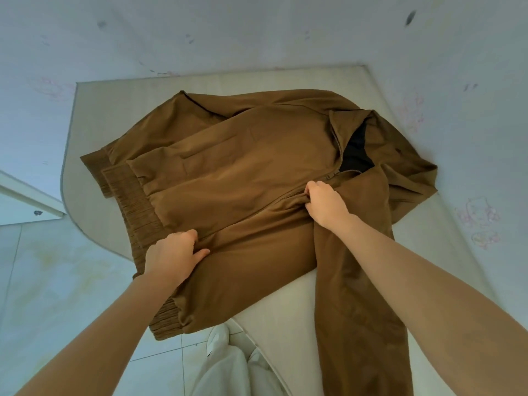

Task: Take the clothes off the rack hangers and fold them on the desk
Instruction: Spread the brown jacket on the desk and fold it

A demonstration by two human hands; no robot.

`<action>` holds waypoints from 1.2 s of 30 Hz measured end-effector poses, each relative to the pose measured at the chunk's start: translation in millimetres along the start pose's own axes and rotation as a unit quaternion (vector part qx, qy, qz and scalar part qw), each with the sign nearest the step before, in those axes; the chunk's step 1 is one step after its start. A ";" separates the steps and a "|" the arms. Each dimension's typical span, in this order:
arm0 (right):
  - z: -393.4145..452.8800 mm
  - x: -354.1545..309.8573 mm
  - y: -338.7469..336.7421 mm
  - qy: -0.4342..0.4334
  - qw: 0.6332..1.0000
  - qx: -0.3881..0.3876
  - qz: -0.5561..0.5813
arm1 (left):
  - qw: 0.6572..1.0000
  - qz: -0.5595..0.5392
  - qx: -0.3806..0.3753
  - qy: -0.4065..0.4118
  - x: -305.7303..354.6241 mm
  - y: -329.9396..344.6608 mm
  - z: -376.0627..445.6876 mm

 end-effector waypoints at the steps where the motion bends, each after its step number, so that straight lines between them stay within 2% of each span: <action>1: -1.9 2.4 -1.7 -0.010 1.000 -0.004 0.020 | 0.999 0.016 0.031 0.013 10.3 -3.0 -2.1; 3: -11.3 6.5 -7.9 -0.033 0.996 -0.009 0.077 | 0.994 0.002 0.099 0.053 35.0 -7.2 -9.4; 5: -27.9 13.2 -22.6 -0.039 0.988 0.045 0.145 | 0.984 -0.033 0.145 0.093 63.6 -5.4 -15.4; 8: -64.7 51.5 -45.4 0.053 0.957 0.190 0.212 | 0.967 -0.064 0.181 0.167 114.0 -3.4 -31.1; 10: -91.3 90.6 -44.4 0.138 0.944 0.224 0.201 | 0.947 -0.089 0.214 0.222 147.7 -4.9 -46.2; 11: -103.7 108.5 -40.5 0.179 0.938 0.222 0.198 | 0.944 -0.114 0.205 0.233 162.0 -4.8 -53.0; 12: -115.6 123.4 -35.0 0.217 0.931 0.213 0.203 | 0.947 -0.159 0.165 0.225 173.0 -2.7 -56.4; 14: -137.7 145.8 -21.1 0.284 0.907 0.177 0.256 | 0.947 -0.284 0.032 0.149 191.7 7.2 -57.2; 17: -155.8 148.6 2.3 0.322 0.870 0.080 0.365 | 0.898 -0.429 -0.082 0.048 210.7 18.8 -54.5; 19: -160.1 143.1 12.6 0.310 0.864 0.028 0.396 | 0.866 -0.485 -0.119 0.024 219.6 19.9 -53.3; 22: -161.8 139.2 8.0 0.285 0.831 0.055 0.474 | 0.836 -0.536 -0.112 0.024 226.5 10.7 -52.2; 24: -158.9 141.6 -11.5 0.270 0.823 0.118 0.487 | 0.843 -0.530 -0.076 0.058 226.4 -4.1 -51.4; 29: -134.5 139.0 -88.9 0.197 0.850 0.253 0.419 | 0.858 -0.506 0.013 0.087 212.6 -53.1 -36.0; 33: -89.4 128.0 -141.4 0.132 0.873 0.295 0.366 | 0.873 -0.478 0.057 0.075 200.4 -85.6 -7.4; 36: -42.0 121.2 -161.4 0.106 0.896 0.288 0.321 | 0.889 -0.446 0.078 0.074 199.4 -100.3 22.7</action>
Point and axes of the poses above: each hand's wrist, its own z-axis towards the middle knuckle, its own y-axis out of the palm, x = y × z, the point moved 6 cm from there along z, towards the middle knuckle, and after that the axes turned 8 degrees about -y, right-handed, at the moved point
